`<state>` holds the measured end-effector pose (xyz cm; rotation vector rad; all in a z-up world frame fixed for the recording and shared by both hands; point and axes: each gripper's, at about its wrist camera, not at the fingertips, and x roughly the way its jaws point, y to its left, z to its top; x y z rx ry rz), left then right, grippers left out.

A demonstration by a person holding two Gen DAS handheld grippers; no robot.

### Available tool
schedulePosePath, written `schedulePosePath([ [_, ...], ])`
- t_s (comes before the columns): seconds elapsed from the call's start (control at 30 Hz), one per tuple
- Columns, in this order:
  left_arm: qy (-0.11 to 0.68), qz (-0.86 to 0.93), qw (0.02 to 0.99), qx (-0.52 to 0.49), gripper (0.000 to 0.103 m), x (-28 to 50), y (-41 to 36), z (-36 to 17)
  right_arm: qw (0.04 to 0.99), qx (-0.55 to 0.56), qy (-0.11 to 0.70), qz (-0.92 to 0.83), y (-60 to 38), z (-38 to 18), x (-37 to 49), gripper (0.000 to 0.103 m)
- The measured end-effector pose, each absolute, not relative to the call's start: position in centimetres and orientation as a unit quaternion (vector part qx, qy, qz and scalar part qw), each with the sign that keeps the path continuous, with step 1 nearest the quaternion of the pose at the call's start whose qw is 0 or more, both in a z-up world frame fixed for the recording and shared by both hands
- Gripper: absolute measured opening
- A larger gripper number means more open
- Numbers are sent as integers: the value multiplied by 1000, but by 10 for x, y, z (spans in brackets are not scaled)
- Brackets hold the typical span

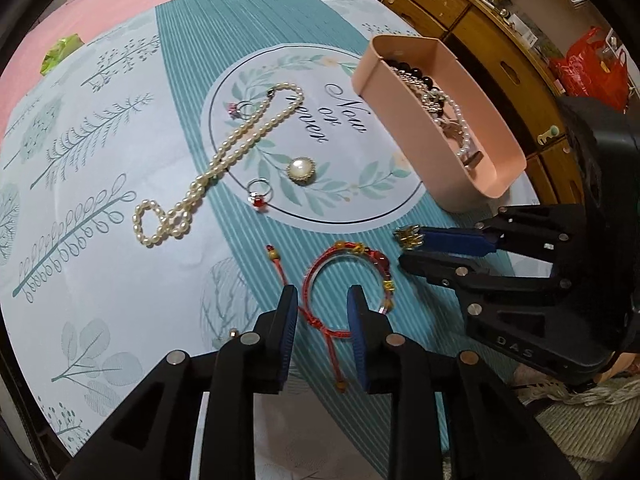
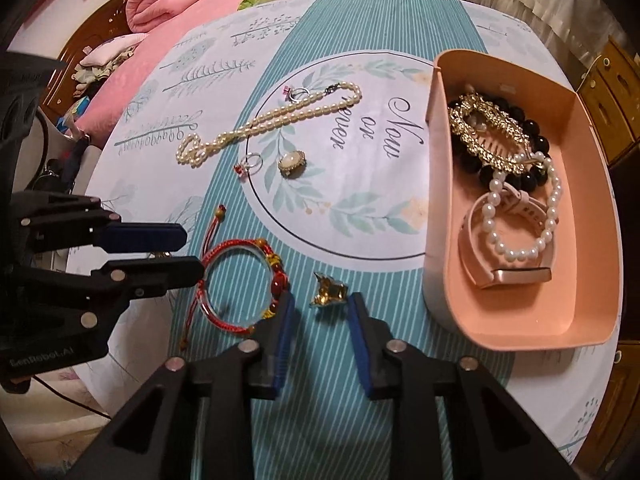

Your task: Organize jewelry

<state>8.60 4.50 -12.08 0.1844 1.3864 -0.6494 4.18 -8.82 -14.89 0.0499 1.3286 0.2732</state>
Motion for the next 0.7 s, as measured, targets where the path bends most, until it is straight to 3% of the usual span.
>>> schedulePosePath([
  [0.7, 661, -303, 685, 44, 24, 60, 36, -147, 785, 14, 601, 147, -87, -145, 43, 18],
])
